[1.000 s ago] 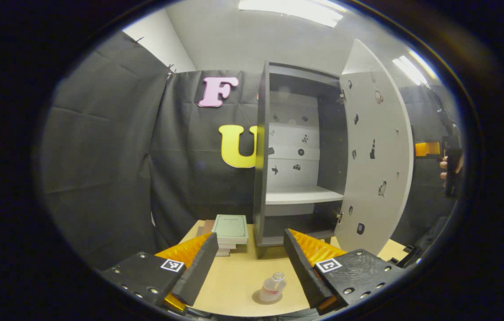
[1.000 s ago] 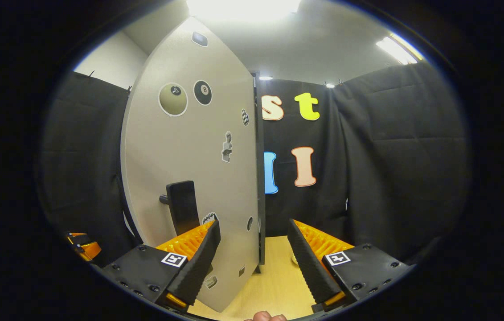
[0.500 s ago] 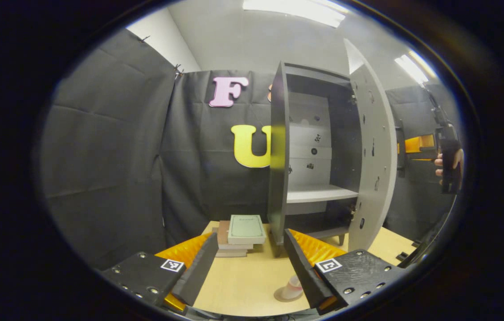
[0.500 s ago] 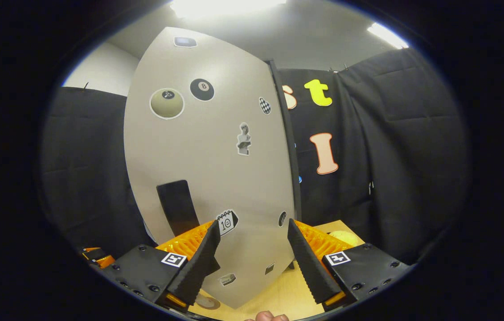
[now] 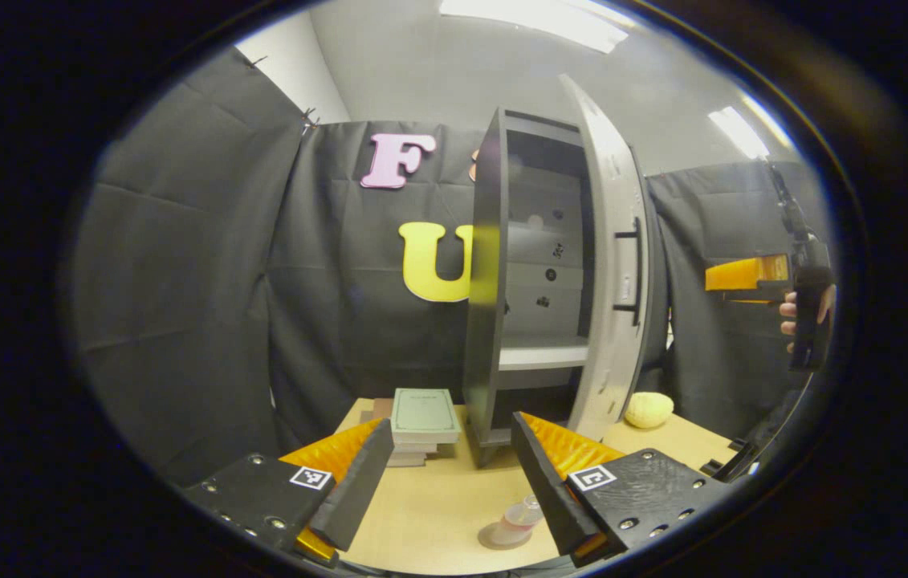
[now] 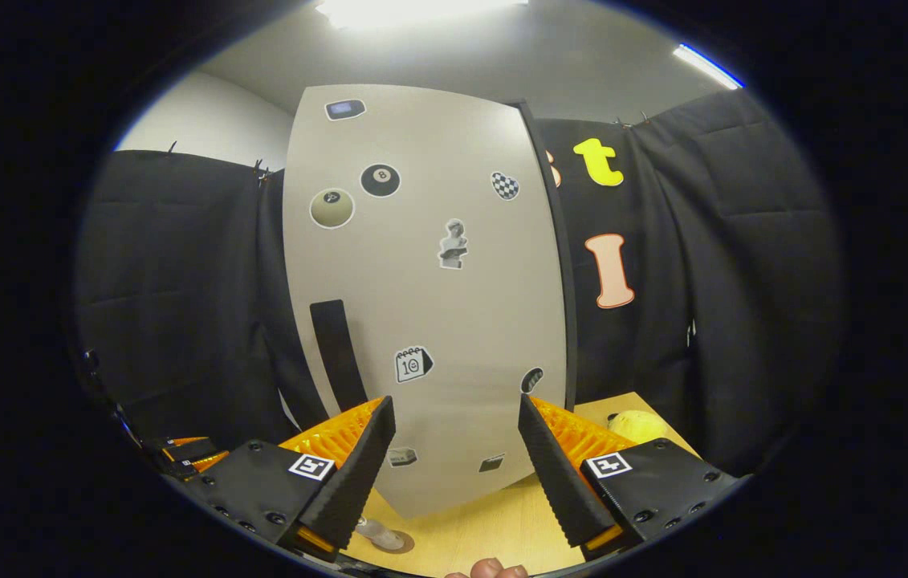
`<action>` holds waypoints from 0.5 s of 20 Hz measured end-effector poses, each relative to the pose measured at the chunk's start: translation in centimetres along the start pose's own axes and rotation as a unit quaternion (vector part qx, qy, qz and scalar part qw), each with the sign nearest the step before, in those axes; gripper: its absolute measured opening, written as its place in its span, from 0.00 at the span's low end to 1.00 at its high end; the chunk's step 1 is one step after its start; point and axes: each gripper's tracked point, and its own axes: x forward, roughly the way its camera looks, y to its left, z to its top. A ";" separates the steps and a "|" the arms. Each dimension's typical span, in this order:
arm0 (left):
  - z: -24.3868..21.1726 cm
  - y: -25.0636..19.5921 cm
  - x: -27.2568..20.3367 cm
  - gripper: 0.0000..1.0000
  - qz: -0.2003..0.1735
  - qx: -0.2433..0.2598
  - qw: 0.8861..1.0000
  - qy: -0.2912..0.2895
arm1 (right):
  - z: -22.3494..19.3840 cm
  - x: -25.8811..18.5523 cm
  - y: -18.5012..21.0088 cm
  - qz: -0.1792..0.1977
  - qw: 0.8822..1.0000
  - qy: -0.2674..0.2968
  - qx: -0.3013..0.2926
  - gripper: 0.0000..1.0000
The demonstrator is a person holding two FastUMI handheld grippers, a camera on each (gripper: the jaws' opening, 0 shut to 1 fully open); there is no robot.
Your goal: Open the cabinet door with the right hand, grasp the bottle in the cabinet with the left hand and place it on the coaster, then close the cabinet door with the right hand.
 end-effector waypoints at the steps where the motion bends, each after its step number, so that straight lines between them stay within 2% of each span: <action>1: 0.0 -0.4 0.2 0.91 -0.003 0.001 1.000 0.000 | -0.2 -0.4 -0.9 -0.007 1.000 0.001 0.004 0.98; 6: 1.1 -3.3 1.5 0.89 -0.013 0.005 1.000 -0.007 | -0.5 -1.1 -5.1 -0.037 0.999 0.006 0.019 0.98; 10: 2.4 -5.9 2.3 0.89 -0.011 -0.001 1.000 -0.016 | -0.7 -1.6 -8.5 -0.040 0.999 0.010 0.016 0.98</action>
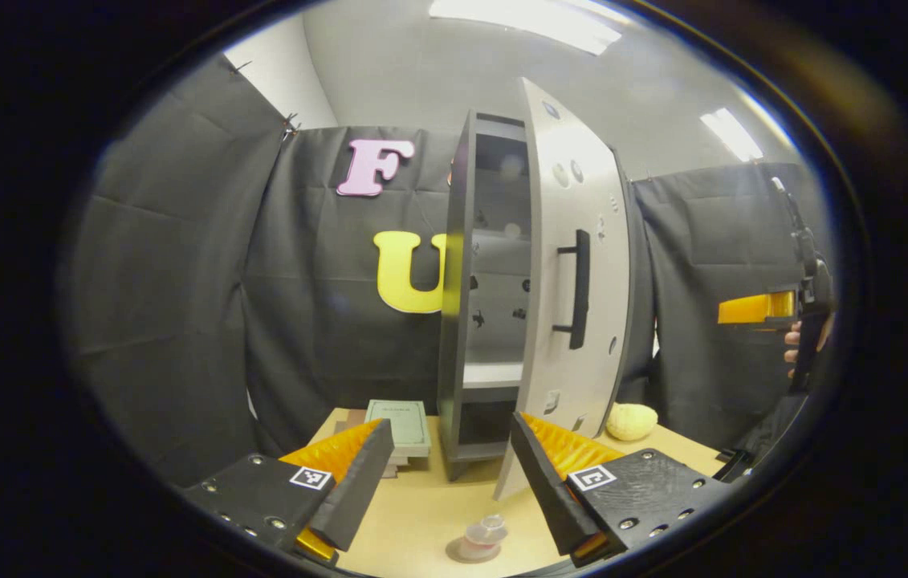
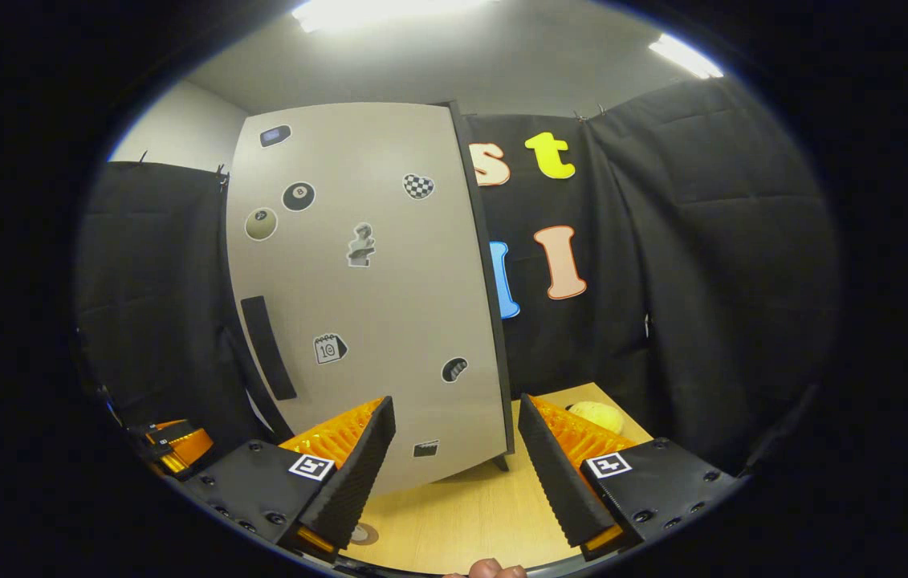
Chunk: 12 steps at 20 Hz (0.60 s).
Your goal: Open the cabinet door with the right hand, grasp the bottle in the cabinet with the left hand and place it on the coaster, then close the cabinet door with the right hand.
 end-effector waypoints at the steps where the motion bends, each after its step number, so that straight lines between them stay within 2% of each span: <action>1: 0.5 -0.5 0.2 0.89 0.004 -0.001 1.000 -0.005 | -0.1 0.2 -0.7 0.003 1.000 0.002 -0.001 0.98; 6: 1.8 -2.6 0.3 0.88 0.044 -0.002 0.999 -0.026 | 0.6 1.0 -4.3 0.029 1.000 0.004 -0.006 0.98; 12: 2.5 -5.8 0.2 0.90 0.069 -0.003 0.997 -0.031 | 2.7 2.6 -8.6 0.057 0.997 -0.038 -0.037 0.98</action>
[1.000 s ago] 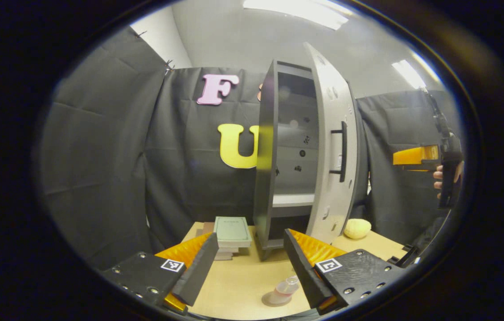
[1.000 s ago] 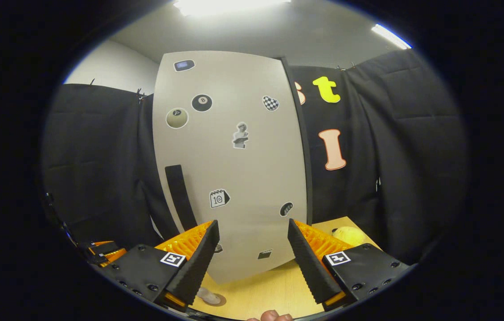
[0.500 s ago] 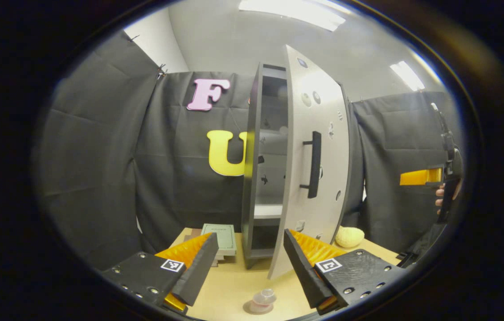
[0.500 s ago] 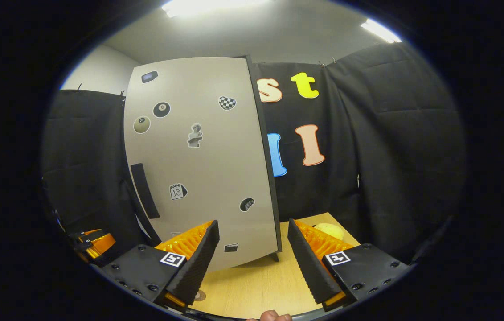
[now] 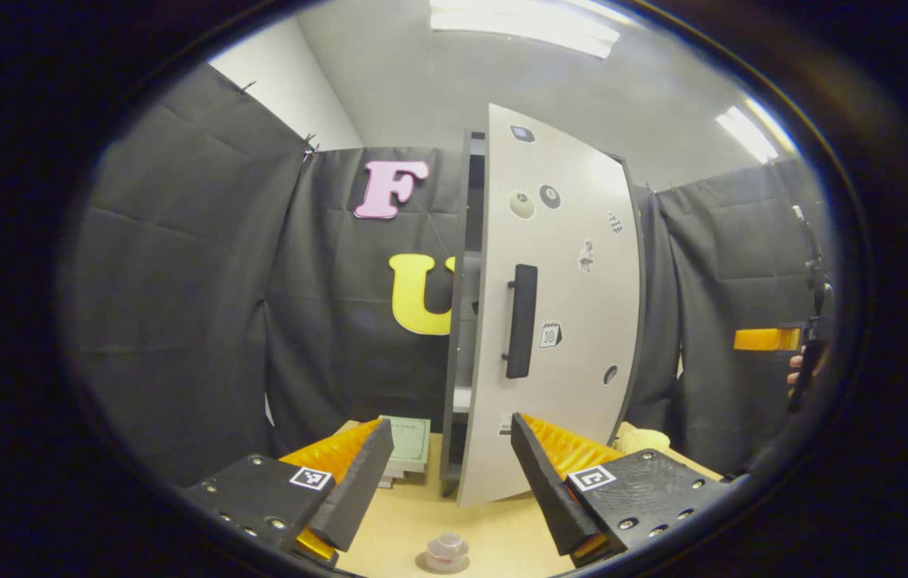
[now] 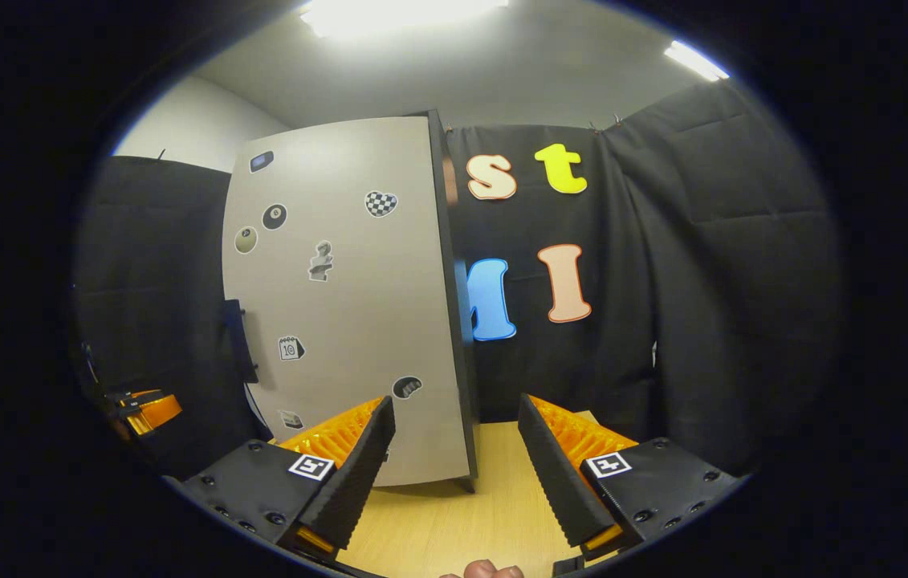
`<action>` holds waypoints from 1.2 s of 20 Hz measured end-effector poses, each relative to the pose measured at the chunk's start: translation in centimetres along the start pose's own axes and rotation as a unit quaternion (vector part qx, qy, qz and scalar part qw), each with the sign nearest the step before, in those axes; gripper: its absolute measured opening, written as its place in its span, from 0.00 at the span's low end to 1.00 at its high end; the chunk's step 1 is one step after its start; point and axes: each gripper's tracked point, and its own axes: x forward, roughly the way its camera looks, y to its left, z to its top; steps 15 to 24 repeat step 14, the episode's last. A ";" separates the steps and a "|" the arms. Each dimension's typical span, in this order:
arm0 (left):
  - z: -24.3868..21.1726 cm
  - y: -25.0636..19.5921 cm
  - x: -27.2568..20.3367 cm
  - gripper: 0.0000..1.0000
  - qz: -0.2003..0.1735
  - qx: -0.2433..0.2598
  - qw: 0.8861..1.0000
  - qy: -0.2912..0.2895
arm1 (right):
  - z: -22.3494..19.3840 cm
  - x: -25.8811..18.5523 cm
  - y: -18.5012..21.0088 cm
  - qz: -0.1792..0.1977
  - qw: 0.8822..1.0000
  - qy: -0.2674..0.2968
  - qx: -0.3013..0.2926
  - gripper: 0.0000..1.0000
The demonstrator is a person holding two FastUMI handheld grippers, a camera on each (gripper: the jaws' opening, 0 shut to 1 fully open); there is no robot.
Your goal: Open the cabinet door with the right hand, grasp the bottle in the cabinet with the left hand and place it on the coaster, then close the cabinet door with the right hand.
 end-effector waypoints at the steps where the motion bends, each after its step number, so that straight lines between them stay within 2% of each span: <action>1: 0.0 -0.6 0.0 0.90 0.001 -0.003 1.000 0.001 | 0.3 0.0 -0.4 0.006 1.000 -0.009 -0.002 0.98; 3: 0.6 -1.6 0.0 0.91 0.007 -0.004 1.000 -0.003 | 0.8 -0.1 -1.4 0.005 1.000 -0.021 -0.009 0.98; 4: 1.1 -2.1 0.1 0.88 0.010 0.001 1.000 -0.006 | 1.1 0.0 -1.6 0.003 1.000 -0.026 -0.010 0.98; 7: 2.5 -3.8 0.4 0.88 0.007 0.014 1.000 -0.014 | 1.4 0.1 -1.6 0.010 0.999 -0.033 -0.003 0.98; 8: 2.9 -4.4 0.5 0.91 0.005 0.015 1.000 -0.014 | 1.4 0.1 -1.7 0.009 0.999 -0.034 -0.005 0.98; 11: 3.0 -5.6 0.3 0.88 0.003 0.009 1.000 -0.013 | 1.2 1.3 -1.4 0.006 0.999 -0.038 -0.009 0.98; 14: 2.6 -5.6 -0.1 0.88 0.013 -0.001 1.000 -0.007 | 0.3 1.8 -1.0 0.003 0.999 -0.030 -0.020 0.98; 24: 2.6 -5.6 -0.1 0.88 0.013 -0.001 1.000 -0.007 | 0.3 1.8 -1.0 0.003 0.999 -0.030 -0.020 0.98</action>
